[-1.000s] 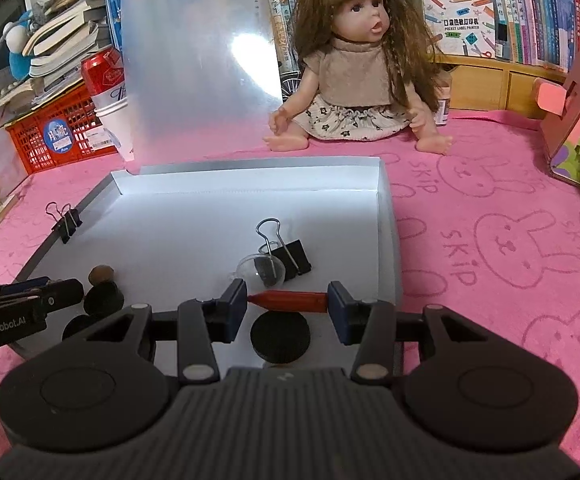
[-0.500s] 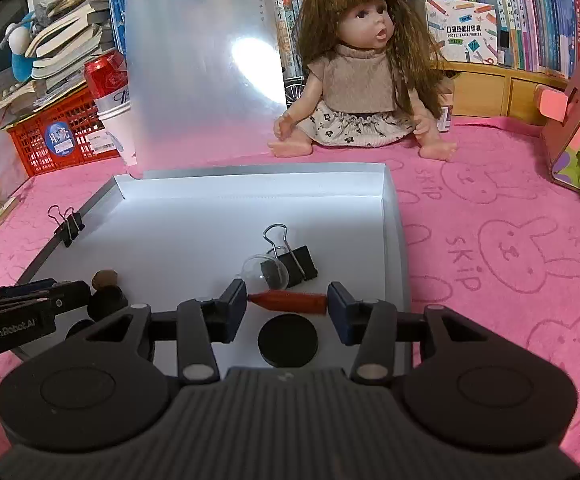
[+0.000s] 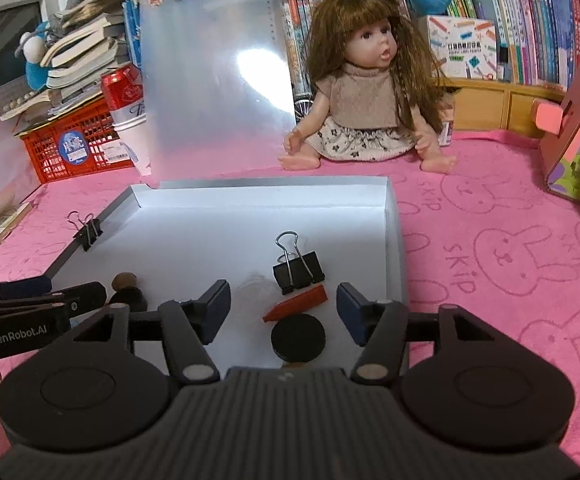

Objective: Organize rigid objects
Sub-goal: 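Open left tool to drop the blue clip while right tool releases the red stick, then withdraw both open tools from the box back over the towel, then close left tool on the black round cap on the towel, then grasp the light blue hair clip with right tool while left tool holds the cap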

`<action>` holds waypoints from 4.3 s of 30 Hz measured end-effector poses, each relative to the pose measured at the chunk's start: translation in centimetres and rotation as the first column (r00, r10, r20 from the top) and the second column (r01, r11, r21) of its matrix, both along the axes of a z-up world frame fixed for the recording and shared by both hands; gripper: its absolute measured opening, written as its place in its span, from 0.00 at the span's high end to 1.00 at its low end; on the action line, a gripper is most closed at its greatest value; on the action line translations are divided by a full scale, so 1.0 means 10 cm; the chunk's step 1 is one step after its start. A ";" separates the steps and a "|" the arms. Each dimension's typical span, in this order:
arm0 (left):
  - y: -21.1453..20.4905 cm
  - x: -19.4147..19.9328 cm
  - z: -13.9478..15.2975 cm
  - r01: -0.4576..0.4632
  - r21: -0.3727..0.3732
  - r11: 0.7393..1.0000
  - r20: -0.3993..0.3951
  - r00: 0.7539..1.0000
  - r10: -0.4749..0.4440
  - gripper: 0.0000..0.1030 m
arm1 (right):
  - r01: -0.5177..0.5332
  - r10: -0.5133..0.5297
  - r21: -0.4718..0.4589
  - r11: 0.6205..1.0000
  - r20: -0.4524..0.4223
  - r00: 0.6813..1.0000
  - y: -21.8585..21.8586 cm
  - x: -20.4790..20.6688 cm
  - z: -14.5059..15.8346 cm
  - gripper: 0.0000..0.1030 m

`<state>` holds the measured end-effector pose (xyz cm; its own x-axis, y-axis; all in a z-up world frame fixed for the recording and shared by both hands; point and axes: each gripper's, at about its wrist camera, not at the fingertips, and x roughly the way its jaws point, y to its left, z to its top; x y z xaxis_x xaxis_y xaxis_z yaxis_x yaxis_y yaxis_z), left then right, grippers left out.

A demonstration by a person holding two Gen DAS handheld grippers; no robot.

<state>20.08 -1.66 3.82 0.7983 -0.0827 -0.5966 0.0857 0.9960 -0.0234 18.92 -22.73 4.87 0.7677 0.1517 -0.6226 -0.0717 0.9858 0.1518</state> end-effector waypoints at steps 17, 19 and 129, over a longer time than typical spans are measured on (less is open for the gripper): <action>-0.01 -0.57 0.16 0.109 -0.007 0.994 0.044 0.993 -0.109 0.25 | -0.070 0.076 -0.059 0.996 0.106 0.991 0.12 -0.59 0.14 0.18; -0.01 -0.62 0.16 0.115 -0.005 0.993 0.043 0.992 -0.115 0.25 | -0.070 0.077 -0.066 0.995 0.114 0.990 0.12 -0.63 0.15 0.18; -0.04 -1.57 -0.16 0.228 0.021 0.973 0.036 0.973 -0.229 0.68 | -0.091 0.127 -0.174 0.981 0.208 0.970 0.53 -1.91 -0.37 0.36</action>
